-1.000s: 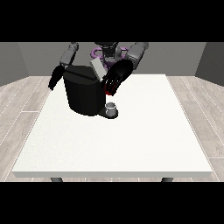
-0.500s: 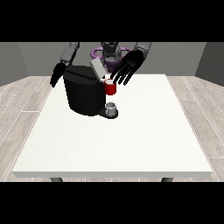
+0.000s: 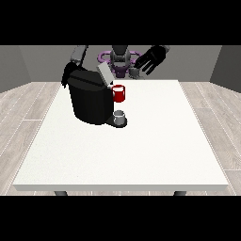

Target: Insert the coffee pod into the coffee machine and close the lid

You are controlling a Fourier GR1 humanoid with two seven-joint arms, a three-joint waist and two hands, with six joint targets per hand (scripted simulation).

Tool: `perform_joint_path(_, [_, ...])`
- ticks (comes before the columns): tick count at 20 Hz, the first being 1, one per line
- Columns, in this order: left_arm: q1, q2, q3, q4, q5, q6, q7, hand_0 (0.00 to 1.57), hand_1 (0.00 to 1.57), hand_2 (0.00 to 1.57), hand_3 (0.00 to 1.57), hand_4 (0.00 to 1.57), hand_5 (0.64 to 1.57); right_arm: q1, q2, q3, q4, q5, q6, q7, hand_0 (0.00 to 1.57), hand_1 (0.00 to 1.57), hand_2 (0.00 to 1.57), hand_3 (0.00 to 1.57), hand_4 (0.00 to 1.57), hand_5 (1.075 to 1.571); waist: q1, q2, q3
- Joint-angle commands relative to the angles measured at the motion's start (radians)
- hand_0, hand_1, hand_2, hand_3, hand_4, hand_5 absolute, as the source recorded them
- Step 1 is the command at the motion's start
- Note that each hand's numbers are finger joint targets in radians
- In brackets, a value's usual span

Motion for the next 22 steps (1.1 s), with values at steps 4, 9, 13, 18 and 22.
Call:
perform_joint_path(4, [0.224, -0.195, 0.202, 0.034, 0.274, -0.036, -0.048, 0.0, 0.0, 0.0, 0.0, 0.07, 1.571, 0.091, 0.0, -0.027, -0.011, -0.038, 0.016, -0.005, 0.0, 0.0, 0.0, 0.0, 0.0, 1.571, 0.121, -0.2, -0.0004])
perform_joint_path(9, [0.348, -0.218, 0.19, 0.046, 0.284, -0.07, -0.031, 0.0, 0.0, 0.0, 0.0, 0.39, 1.571, 0.1, 0.014, 0.011, -0.074, -0.088, 0.115, -0.046, 0.0, 0.0, 0.0, 0.0, 0.0, 1.571, 0.179, -0.304, 0.0014])
perform_joint_path(13, [0.45, -0.218, 0.177, 0.024, 0.283, -0.058, -0.04, 0.0, 0.0, 0.0, 0.0, 0.39, 1.571, 0.072, -0.009, 0.068, -0.148, -0.06, 0.153, 0.046, 0.0, 0.0, 0.0, 0.0, 0.0, 1.571, 0.181, -0.354, 0.0008])
perform_joint_path(18, [0.468, -0.23, 0.163, -0.059, 0.333, -0.108, -0.045, 0.0, 0.0, 0.0, 0.0, 0.39, 1.571, -0.046, -0.077, 0.044, -0.166, -0.049, 0.171, 0.069, 0.0, 0.0, 0.0, 0.0, 0.25, 1.571, 0.231, -0.281, 0.0012])
perform_joint_path(22, [0.524, -0.219, 0.123, -0.157, 0.404, -0.101, 0.025, 0.0, 0.0, 0.0, 0.0, 0.46, 1.571, -0.054, -0.081, 0.005, -0.145, -0.077, 0.17, 0.084, 0.0, 0.0, 0.0, 0.0, 0.0, 1.571, 0.246, -0.269, 0.0014])
